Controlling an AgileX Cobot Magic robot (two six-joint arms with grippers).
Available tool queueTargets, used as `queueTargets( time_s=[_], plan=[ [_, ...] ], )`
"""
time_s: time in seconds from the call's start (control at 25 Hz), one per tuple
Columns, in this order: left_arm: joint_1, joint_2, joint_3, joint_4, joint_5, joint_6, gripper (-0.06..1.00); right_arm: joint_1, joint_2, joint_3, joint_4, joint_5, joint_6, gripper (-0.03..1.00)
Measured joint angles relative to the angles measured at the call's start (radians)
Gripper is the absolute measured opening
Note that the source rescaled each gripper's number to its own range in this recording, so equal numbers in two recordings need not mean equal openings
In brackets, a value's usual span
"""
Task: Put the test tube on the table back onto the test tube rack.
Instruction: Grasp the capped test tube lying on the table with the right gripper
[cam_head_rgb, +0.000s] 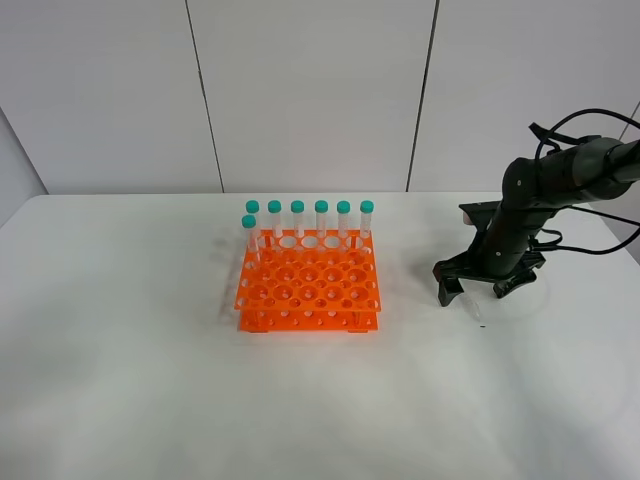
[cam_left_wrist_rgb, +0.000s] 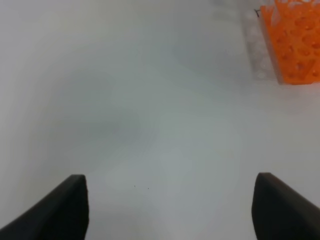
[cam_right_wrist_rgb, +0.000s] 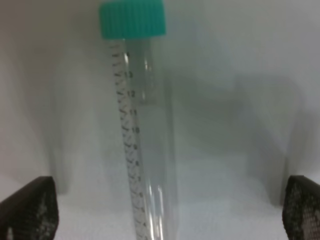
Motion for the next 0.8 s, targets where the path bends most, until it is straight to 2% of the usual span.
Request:
queueTargets(
  time_s=[0.12,0.2,0.28,0.56,0.6,0.8],
  plan=[
    [0.000,0.000,0.000,0.000,0.000,0.000,1.00,0.000,0.000,0.000,0.000,0.000,0.000,0.99],
    [0.000,0.000,0.000,0.000,0.000,0.000,1.00,0.000,0.000,0.000,0.000,0.000,0.000,0.92],
    [0.000,0.000,0.000,0.000,0.000,0.000,1.00,0.000,0.000,0.000,0.000,0.005,0.000,0.81],
    [0.000,0.000,0.000,0.000,0.000,0.000,1.00,0.000,0.000,0.000,0.000,0.017,0.000,0.03],
    [0.000,0.000,0.000,0.000,0.000,0.000,1.00,0.000,0.000,0.000,0.001,0.021,-0.002,0.00],
    [0.000,0.000,0.000,0.000,0.000,0.000,1.00,0.000,-0.001,0.000,0.003,0.027,-0.029,0.01]
  ],
)
